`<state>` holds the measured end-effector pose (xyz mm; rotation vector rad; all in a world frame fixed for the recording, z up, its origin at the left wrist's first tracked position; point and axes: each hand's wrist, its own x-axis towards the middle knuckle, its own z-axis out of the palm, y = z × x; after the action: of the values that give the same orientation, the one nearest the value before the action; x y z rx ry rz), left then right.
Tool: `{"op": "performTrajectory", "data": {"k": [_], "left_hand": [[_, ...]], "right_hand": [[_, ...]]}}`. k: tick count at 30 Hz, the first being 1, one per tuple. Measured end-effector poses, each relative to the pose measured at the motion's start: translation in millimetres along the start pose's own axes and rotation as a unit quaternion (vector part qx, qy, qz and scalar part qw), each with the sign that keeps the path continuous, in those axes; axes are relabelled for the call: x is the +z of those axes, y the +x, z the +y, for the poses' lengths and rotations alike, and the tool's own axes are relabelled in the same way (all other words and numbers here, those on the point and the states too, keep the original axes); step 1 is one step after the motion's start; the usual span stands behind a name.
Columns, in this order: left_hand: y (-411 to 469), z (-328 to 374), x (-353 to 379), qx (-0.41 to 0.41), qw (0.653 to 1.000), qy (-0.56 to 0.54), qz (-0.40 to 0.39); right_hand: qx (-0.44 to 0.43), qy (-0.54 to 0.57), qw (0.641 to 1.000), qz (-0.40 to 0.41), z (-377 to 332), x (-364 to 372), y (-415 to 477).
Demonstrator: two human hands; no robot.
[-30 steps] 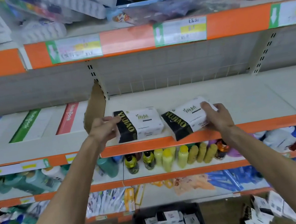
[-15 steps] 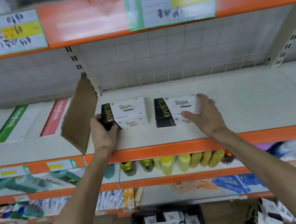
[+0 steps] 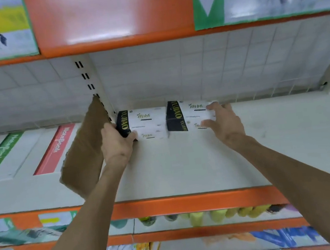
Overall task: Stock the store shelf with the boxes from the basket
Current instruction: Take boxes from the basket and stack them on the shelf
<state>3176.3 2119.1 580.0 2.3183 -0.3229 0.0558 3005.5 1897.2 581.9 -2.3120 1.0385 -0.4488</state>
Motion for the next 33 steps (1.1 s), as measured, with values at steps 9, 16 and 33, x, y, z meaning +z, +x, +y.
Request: {"op": "performTrajectory", "data": {"k": [9,16,33], "left_hand": [[14.6,-7.1,11.9,0.021,1.0,-0.014,-0.019],[19.6,-14.3,5.3,0.004,0.991,-0.079,-0.108],[-132.2,-12.3,-61.5,0.085,0.971,-0.011,-0.221]], "right_hand": [[-0.032,-0.02,0.999,-0.007,-5.9,3.5,26.2],[-0.022,-0.04,0.999,-0.01,-11.9,6.1,28.5],[-0.02,-0.005,0.999,0.046,8.4,-15.0,-168.4]]}}
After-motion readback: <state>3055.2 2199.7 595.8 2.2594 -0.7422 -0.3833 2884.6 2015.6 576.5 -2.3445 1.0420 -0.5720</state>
